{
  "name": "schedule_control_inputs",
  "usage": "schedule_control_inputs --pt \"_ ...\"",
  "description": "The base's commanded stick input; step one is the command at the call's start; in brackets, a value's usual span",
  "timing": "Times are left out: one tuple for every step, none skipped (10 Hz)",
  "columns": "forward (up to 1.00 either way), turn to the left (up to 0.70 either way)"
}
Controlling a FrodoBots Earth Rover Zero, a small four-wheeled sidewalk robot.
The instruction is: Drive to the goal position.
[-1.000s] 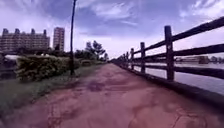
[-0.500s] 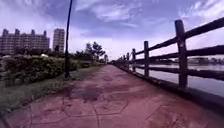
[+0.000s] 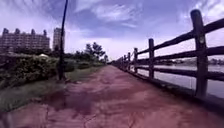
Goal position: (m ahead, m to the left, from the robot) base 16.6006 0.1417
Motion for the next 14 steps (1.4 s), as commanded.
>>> schedule_control_inputs --pt "1.0 0.0" --pt "1.0 0.0" --pt "1.0 0.0" --pt "1.0 0.0" --pt "1.0 0.0" --pt "1.0 0.0" --pt "1.0 0.0" --pt "1.0 0.0" --pt "1.0 0.13" --pt "1.0 0.04" --pt "1.0 0.0" --pt "1.0 0.0" --pt "1.0 0.0" --pt "1.0 0.0"
